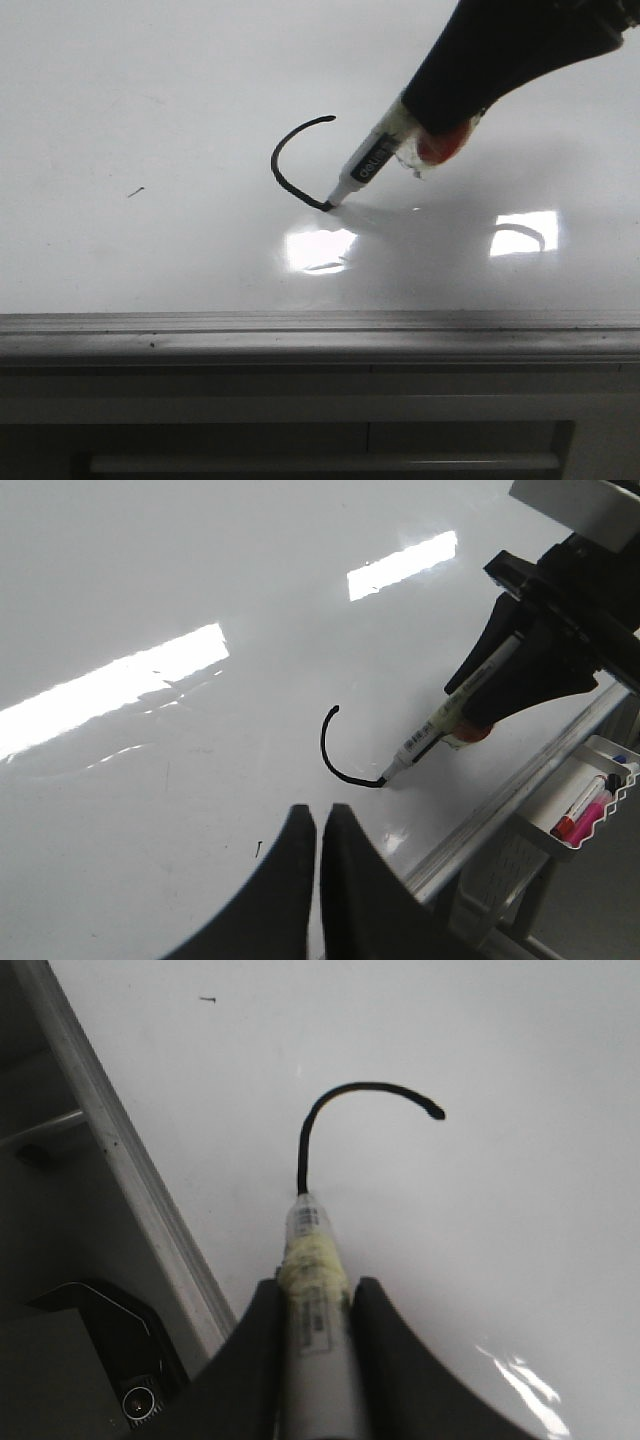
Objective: Write number 0 on whiteboard
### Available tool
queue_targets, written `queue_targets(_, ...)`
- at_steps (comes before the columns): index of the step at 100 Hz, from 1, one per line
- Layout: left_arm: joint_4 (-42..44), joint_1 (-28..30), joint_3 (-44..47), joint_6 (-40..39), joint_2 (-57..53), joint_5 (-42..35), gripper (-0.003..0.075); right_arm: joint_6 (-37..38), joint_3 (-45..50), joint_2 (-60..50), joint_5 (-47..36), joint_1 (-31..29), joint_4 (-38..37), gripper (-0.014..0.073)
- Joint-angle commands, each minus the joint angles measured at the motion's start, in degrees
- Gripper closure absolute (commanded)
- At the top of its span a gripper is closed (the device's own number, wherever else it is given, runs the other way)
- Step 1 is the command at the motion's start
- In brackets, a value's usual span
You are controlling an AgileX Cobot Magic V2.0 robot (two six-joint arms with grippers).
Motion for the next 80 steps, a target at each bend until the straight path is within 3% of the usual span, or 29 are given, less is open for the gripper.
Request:
queue_targets(1, 0.08, -0.24, -1.58, -0.51, 0.32, -4.37, 0.074, 3.64, -0.6, -0.93, 2.4, -0.84, -9.27, 0.0648)
queue_targets(28, 0.08, -0.24, -1.58, -0.51, 0.32, -4.37, 0.074, 15.05, -0.73, -2.21, 4.37, -0.84, -22.34, 0.0648)
queue_targets(80, 0.08, -0.24, -1.58, -0.51, 0.32, -4.37, 0.074, 20.08, -5.74, -1.87, 2.96, -0.84, -26.74, 0.0648)
